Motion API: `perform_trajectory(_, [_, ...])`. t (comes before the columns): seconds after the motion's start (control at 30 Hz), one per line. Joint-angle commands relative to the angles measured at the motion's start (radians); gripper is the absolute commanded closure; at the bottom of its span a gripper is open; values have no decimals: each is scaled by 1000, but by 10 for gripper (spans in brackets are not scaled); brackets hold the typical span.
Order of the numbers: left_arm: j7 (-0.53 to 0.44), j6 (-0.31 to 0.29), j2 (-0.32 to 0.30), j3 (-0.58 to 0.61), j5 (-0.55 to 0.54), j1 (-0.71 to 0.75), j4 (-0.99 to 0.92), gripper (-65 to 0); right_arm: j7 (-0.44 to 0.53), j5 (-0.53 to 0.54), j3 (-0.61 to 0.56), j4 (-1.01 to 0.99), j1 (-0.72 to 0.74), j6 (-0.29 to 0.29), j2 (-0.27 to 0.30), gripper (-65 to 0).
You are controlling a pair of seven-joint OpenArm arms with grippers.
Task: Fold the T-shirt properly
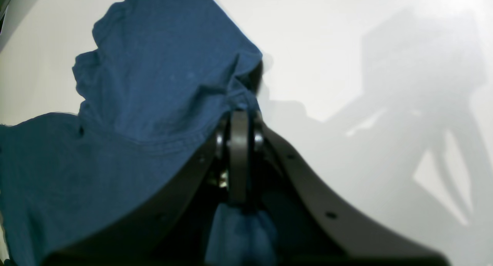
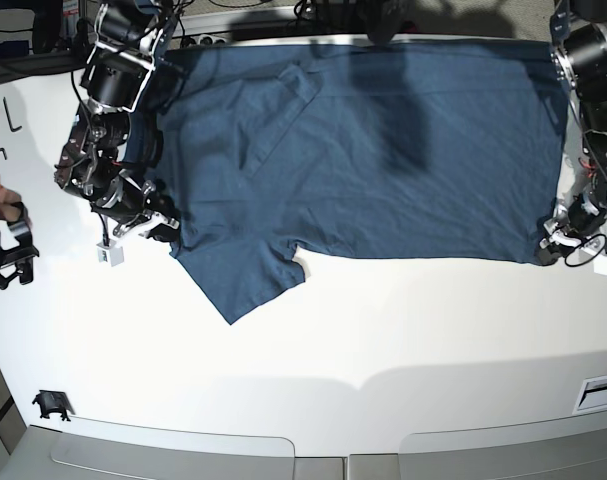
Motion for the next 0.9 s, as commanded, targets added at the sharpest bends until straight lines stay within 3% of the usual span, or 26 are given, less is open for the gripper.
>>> perform_trajectory(0.0, [-30, -10, -21, -3, 32, -20, 13, -248, 18, 21, 3, 16, 24, 8, 12, 0])
perform_trajectory(0.13, [-57, 36, -21, -3, 89, -19, 13, -248, 18, 21, 3, 16, 24, 8, 12, 0])
perform_trajectory(0.7, [-2, 34, 18, -3, 47, -18, 13, -248, 18, 21, 3, 16, 24, 8, 12, 0])
perform_trajectory(0.87, [43, -30, 18, -3, -10, -18, 13, -247, 18, 21, 3, 16, 24, 8, 12, 0])
